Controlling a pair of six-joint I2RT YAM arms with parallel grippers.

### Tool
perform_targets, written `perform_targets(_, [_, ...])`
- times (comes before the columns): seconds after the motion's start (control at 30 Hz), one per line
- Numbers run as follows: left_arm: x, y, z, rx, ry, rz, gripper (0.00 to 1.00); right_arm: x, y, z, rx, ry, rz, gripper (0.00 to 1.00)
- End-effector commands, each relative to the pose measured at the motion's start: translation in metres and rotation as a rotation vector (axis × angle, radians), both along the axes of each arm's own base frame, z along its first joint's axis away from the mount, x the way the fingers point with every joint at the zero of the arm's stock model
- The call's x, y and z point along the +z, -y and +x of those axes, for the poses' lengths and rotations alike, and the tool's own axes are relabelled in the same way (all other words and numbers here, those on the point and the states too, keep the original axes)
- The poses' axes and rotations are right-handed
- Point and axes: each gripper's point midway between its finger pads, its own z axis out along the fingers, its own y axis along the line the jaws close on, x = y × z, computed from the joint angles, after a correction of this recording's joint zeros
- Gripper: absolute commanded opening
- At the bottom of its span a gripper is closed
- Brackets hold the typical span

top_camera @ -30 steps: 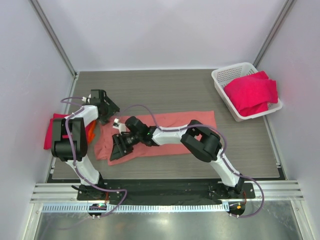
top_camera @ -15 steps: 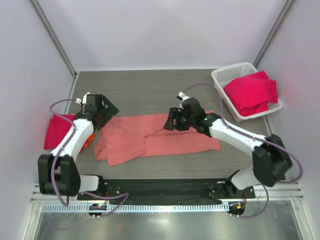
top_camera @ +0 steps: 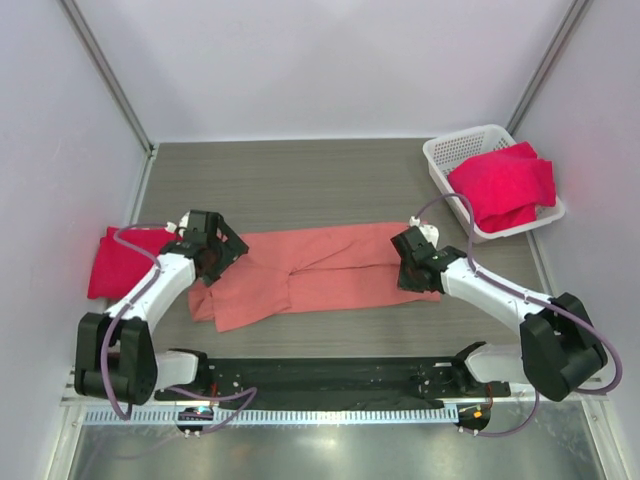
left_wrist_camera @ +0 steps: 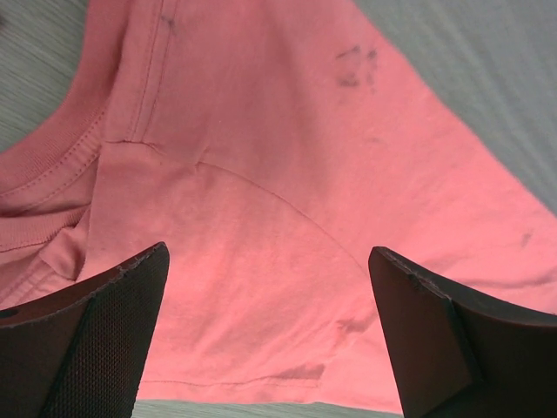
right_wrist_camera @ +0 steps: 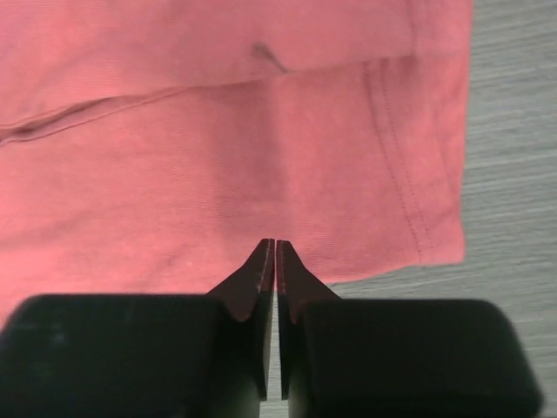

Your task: Fold and stack the t-shirts

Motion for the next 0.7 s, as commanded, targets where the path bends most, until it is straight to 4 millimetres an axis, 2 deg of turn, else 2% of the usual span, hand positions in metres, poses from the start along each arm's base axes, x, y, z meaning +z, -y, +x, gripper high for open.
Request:
perform_targets(0.0, [-0.004, 0.006, 0.014, -0.015, -0.013, 0.015, 0.97, 0.0, 0.013, 0.002, -0.073, 0.023, -0.048, 0.07])
perform_targets(0.13, [-0.021, 0.008, 0.02, -0.025, -0.079, 0.037, 0.97, -0.006, 0.022, 0.005, -0.113, 0.024, -0.1, 0.02])
perform_targets(0.17, [-0.023, 0.009, 0.022, -0.024, -0.094, 0.036, 0.96, -0.015, 0.023, 0.002, -0.112, -0.009, -0.117, 0.02])
perform_targets(0.37, [-0.052, 0.009, 0.035, -0.066, -0.24, 0.088, 0.96, -0.044, 0.011, -0.01, -0.064, -0.123, -0.097, 0.01])
perform_targets(0.53, [-0.066, 0.014, 0.058, -0.098, -0.292, 0.109, 0.95, -0.057, -0.01, -0.032, 0.001, -0.18, -0.037, 0.01])
perform_targets(0.57, [-0.068, 0.019, 0.073, -0.114, -0.294, 0.112, 0.95, -0.059, -0.014, -0.036, 0.004, -0.184, -0.032, 0.01])
perform_targets(0.63, [-0.068, 0.029, 0.083, -0.15, -0.315, 0.116, 0.95, -0.064, -0.033, -0.048, 0.068, -0.203, -0.028, 0.01])
perform_targets(0.67, [-0.081, 0.033, 0.086, -0.17, -0.354, 0.125, 0.95, -0.065, -0.042, -0.052, 0.07, -0.208, -0.019, 0.01])
